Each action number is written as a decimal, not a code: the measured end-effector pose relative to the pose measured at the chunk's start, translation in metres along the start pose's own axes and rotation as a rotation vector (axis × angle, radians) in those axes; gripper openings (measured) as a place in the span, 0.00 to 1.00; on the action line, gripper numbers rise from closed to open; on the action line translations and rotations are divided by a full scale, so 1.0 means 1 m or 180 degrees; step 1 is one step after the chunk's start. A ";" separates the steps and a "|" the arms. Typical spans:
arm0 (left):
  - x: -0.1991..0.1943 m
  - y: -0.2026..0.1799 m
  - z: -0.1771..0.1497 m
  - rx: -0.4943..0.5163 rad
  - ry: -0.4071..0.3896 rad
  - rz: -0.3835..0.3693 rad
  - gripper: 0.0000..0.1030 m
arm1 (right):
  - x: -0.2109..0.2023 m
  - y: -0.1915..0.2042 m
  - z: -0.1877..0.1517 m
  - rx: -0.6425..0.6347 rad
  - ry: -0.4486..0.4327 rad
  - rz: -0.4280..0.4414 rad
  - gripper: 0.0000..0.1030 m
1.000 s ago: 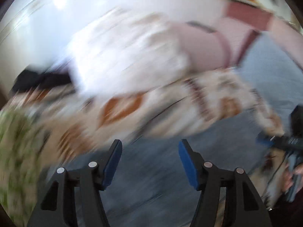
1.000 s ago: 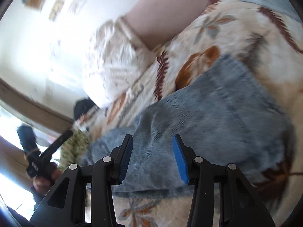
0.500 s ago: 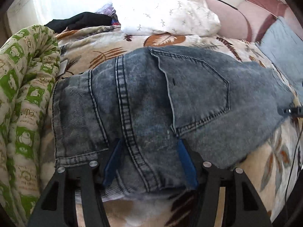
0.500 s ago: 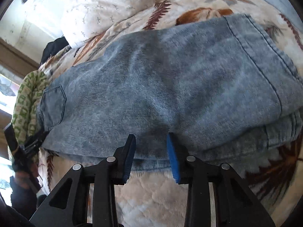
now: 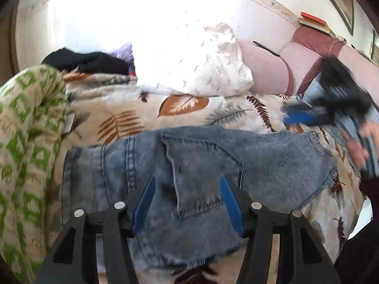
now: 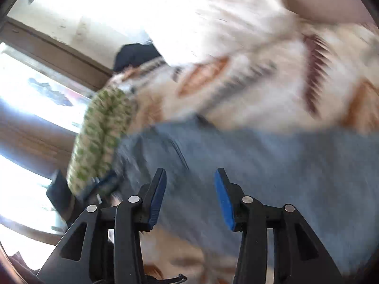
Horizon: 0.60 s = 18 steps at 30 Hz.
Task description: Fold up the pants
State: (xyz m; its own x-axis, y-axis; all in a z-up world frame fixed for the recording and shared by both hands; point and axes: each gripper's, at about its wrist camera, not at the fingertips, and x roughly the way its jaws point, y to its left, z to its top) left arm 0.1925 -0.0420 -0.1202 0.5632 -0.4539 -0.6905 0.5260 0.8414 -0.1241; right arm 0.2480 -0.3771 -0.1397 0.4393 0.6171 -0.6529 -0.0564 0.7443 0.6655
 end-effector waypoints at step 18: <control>0.037 -0.006 -0.038 0.0204 0.0536 -0.0267 0.58 | 0.146 -0.038 0.053 0.0451 0.0980 0.0384 0.41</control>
State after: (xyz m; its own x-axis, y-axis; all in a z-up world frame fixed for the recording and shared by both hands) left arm 0.1864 -0.0527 -0.1720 0.4039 -0.4616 -0.7898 0.6090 0.7799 -0.1444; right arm 0.3618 -0.3290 -0.2412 0.1451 0.7624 -0.6306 0.0429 0.6319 0.7738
